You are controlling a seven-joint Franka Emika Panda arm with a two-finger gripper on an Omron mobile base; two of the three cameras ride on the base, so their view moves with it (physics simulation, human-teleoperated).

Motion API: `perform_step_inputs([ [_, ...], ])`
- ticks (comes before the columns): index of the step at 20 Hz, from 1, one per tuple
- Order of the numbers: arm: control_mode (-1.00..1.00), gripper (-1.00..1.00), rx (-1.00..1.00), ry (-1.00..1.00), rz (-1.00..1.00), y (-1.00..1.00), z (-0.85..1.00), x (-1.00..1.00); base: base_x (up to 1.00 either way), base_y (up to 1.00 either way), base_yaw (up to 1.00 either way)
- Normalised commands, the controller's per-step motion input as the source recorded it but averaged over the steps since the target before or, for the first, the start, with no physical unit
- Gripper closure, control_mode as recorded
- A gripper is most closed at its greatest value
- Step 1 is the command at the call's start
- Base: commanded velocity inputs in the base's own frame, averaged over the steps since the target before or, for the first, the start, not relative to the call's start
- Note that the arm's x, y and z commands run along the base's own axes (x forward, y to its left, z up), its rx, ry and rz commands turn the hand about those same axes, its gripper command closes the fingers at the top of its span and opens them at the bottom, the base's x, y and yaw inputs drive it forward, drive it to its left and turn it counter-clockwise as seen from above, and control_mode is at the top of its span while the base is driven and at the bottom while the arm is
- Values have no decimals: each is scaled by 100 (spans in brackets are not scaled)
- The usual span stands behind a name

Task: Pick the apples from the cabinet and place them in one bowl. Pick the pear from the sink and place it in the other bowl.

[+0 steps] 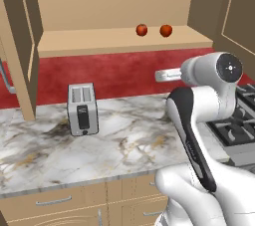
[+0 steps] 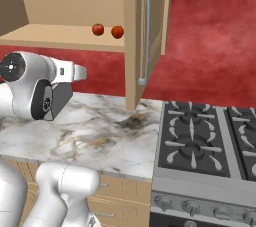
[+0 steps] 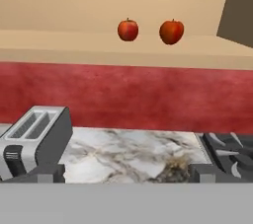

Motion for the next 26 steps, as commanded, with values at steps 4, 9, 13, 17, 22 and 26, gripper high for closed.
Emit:
perform_step_inputs([
  [4, -100, -100, 2, -16, 0, 0, 53, -18, 0, 0, 0],
  [9, -100, -100, 0, -5, 0, 0, 36, -3, 0, 0, 0],
  [13, -100, -100, 0, 0, 0, 0, 39, 0, 0, 0, 0],
  [17, -100, -100, 0, 9, 0, 0, 34, 0, 0, 0, 0],
  [22, -100, -100, 0, 16, 0, -15, 17, 0, 0, 0, 0],
  [26, -100, -100, 0, 8, 0, -19, 18, 0, 0, 0, 0],
])
